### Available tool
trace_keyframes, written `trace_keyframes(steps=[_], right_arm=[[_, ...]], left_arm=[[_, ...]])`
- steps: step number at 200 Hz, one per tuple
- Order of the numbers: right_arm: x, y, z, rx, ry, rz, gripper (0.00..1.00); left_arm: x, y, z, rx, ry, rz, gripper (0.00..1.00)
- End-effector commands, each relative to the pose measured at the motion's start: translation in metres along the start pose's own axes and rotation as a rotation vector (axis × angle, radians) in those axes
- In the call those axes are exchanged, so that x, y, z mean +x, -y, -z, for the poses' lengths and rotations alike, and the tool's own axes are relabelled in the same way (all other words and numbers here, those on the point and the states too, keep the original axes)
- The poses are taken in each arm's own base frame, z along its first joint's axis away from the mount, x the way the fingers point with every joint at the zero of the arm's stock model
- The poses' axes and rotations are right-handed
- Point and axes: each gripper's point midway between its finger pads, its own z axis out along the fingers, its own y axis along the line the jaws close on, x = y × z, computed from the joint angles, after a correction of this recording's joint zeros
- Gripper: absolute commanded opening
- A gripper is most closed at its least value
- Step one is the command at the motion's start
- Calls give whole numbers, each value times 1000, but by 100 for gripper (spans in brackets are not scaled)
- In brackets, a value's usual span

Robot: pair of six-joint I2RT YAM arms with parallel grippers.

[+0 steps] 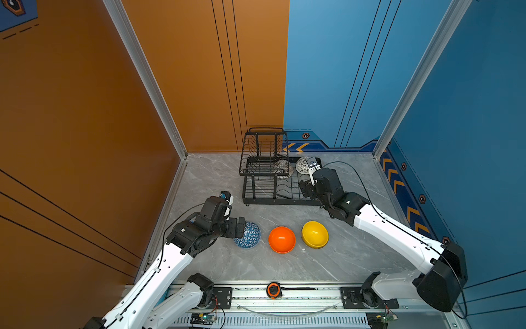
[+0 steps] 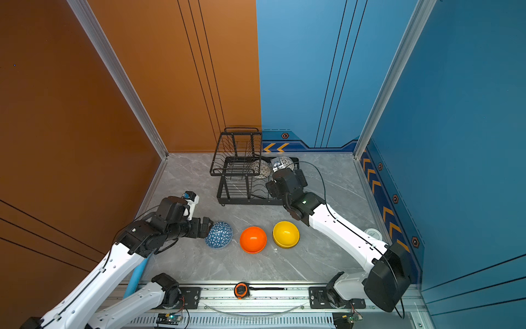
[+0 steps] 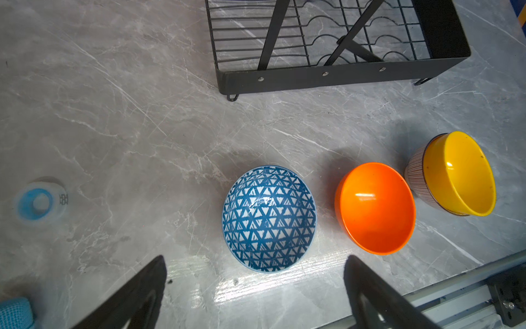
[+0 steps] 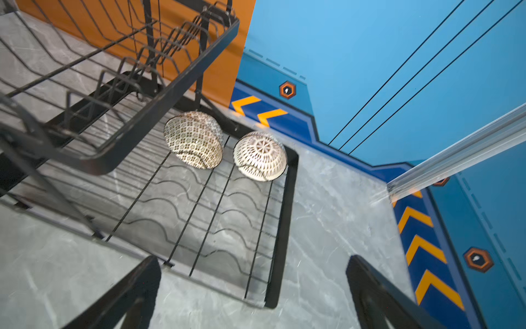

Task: Load bowls into a dish rack
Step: Pick up the bowl from the center of the table.

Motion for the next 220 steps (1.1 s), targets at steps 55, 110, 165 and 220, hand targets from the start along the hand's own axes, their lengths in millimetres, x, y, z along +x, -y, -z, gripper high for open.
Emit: trace_keyframes(steps=[55, 110, 165, 220], right_arm=[[46, -24, 33, -149, -189, -238, 100], [70, -20, 30, -142, -246, -241, 100], [70, -16, 26, -170, -258, -262, 100], [70, -18, 29, -188, -256, -271, 100]], left_arm=[[39, -7, -46, 31, -93, 185, 98], [52, -16, -62, -22, -114, 189, 98], [69, -25, -87, -60, -158, 198, 95], [79, -28, -105, -51, -174, 216, 74]])
